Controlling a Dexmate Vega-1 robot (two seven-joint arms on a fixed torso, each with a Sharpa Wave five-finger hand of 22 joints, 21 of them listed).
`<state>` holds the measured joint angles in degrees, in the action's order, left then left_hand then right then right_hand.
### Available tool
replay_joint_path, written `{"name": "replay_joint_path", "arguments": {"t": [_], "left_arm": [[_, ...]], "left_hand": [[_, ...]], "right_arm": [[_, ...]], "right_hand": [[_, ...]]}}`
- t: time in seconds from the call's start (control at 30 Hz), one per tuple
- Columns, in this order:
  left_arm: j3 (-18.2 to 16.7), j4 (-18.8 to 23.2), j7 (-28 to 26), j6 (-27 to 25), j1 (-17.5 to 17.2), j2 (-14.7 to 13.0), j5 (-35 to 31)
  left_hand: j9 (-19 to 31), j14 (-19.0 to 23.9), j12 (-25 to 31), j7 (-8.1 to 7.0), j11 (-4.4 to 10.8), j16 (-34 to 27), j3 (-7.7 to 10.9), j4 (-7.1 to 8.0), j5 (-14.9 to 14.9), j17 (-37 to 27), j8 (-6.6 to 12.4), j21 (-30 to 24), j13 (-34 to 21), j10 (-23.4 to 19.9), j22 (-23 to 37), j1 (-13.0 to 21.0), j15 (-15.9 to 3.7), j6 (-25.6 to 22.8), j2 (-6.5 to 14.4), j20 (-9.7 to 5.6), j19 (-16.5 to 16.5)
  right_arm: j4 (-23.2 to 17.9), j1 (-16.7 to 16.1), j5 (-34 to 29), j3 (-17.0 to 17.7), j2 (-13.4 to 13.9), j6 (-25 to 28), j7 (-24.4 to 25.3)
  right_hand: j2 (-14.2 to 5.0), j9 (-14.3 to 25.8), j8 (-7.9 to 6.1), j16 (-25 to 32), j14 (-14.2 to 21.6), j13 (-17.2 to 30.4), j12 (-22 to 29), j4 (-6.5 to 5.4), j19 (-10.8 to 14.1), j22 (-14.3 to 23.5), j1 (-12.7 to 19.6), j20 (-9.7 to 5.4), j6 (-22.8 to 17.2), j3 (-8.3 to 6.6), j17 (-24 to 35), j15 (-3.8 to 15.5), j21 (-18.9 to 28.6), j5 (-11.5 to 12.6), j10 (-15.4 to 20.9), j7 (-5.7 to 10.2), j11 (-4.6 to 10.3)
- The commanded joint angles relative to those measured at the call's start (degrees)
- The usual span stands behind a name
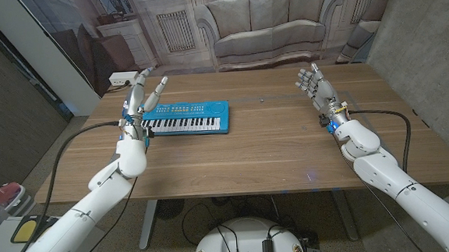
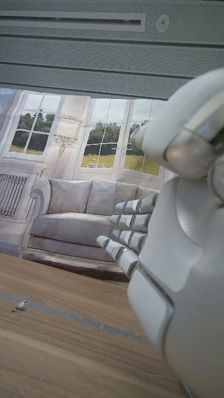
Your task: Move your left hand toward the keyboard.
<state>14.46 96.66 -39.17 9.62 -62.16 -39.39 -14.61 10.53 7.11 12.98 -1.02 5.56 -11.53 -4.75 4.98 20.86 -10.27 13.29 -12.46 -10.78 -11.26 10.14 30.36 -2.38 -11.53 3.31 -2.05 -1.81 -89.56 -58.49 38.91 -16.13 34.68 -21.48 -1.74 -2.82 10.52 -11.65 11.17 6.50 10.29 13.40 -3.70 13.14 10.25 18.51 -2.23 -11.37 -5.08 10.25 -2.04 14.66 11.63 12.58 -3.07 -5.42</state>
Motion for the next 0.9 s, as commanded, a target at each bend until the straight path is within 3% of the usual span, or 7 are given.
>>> {"name": "replay_joint_path", "arguments": {"t": [0.03,0.63,0.9], "left_arm": [[1.5,2.1,-2.1,-8.2,0.3,-2.1,-5.4],[4.1,6.4,-1.5,-20.1,0.5,-4.8,-10.5],[4.7,7.3,-0.5,-22.6,1.1,-5.9,-10.6]], "left_hand": [[0.3,0.6,0.3,-0.09,0.17,-0.2,0.11,-0.23,0.5,-0.1,0.23,0.0,-0.2,-0.5,0.2,0.5,-1.27,-0.6,0.2,-2.32,-0.7],[0.3,0.9,0.1,-0.30,0.13,0.0,0.08,-0.45,1.0,-0.1,0.05,0.1,-0.2,-0.9,0.2,1.1,-1.40,-1.0,0.5,-2.40,-0.7],[0.3,1.0,-0.1,-0.36,0.22,0.1,0.07,-0.52,1.1,-0.1,-0.04,0.2,-0.2,-0.8,0.2,1.3,-1.40,-1.1,0.6,-2.49,-0.7]], "right_arm": [[0.1,-0.1,-0.1,0.1,-0.2,-0.3,0.3],[0.1,0.2,0.5,0.3,0.1,0.3,-0.3],[0.0,0.2,0.4,0.3,0.4,0.3,-0.5]], "right_hand": [[-0.25,0.2,0.20,-0.3,0.7,0.3,-0.1,0.26,0.5,0.3,0.2,-1.07,-0.4,0.01,0.2,-0.05,-0.1,-0.3,0.4,0.13,0.14],[-0.31,0.2,0.25,-0.4,0.7,0.3,-0.3,0.30,0.6,0.3,0.2,-1.05,-0.5,0.12,0.2,-0.09,-0.3,-0.3,0.5,0.10,0.04],[-0.31,0.2,0.28,-0.4,0.8,0.3,-0.3,0.33,0.6,0.3,0.1,-1.06,-0.5,0.18,0.2,-0.02,-0.4,-0.3,0.5,0.08,0.04]]}}
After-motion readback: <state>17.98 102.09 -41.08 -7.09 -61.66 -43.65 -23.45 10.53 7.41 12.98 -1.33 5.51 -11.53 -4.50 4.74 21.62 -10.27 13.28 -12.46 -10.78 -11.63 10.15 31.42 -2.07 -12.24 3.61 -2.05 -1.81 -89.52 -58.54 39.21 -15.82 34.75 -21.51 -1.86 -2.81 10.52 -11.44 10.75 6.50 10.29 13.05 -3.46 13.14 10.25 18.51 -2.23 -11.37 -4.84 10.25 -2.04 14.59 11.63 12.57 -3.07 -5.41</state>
